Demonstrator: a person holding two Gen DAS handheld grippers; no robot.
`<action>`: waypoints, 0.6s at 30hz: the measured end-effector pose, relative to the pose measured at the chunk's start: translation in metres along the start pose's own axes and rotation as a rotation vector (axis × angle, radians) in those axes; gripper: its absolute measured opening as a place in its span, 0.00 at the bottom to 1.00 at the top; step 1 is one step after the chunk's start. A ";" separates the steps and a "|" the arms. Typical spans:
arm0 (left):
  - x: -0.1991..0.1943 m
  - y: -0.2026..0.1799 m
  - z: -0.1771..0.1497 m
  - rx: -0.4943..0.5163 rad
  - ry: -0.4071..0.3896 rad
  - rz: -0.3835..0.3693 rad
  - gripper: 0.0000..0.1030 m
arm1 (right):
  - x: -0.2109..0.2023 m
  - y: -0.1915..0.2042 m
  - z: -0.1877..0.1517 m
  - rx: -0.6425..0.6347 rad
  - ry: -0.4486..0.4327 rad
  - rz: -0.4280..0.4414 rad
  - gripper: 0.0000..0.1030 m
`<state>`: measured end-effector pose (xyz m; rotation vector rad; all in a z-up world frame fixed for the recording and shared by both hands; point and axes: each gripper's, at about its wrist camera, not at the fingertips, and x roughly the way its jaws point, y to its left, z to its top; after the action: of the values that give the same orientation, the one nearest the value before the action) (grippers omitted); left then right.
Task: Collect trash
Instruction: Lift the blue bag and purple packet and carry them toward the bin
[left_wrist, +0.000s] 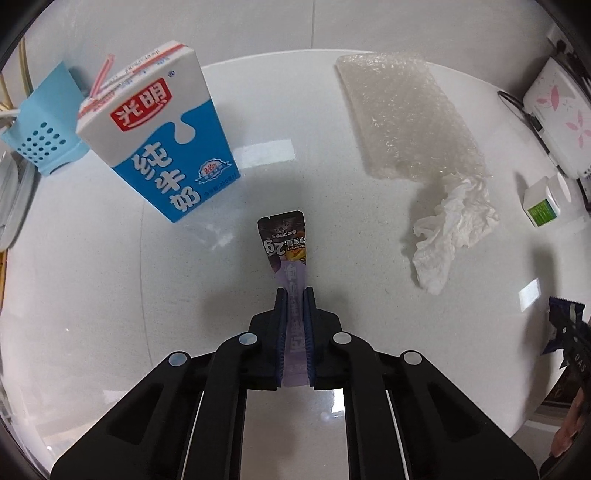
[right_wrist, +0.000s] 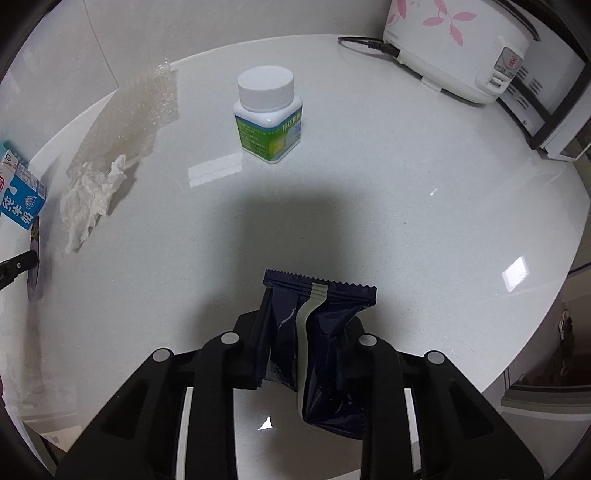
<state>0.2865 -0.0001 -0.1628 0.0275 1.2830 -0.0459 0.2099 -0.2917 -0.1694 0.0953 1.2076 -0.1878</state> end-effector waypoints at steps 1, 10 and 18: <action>-0.002 0.001 -0.001 0.005 -0.001 -0.006 0.07 | -0.003 0.002 -0.001 0.007 -0.005 0.002 0.24; -0.038 0.016 -0.025 -0.010 -0.047 -0.012 0.07 | -0.030 0.017 -0.008 -0.002 -0.052 0.037 0.24; -0.071 0.019 -0.049 -0.060 -0.083 0.007 0.07 | -0.058 0.020 -0.022 -0.060 -0.084 0.080 0.24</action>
<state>0.2205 0.0230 -0.1085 -0.0214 1.2007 -0.0031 0.1738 -0.2631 -0.1230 0.0824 1.1224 -0.0841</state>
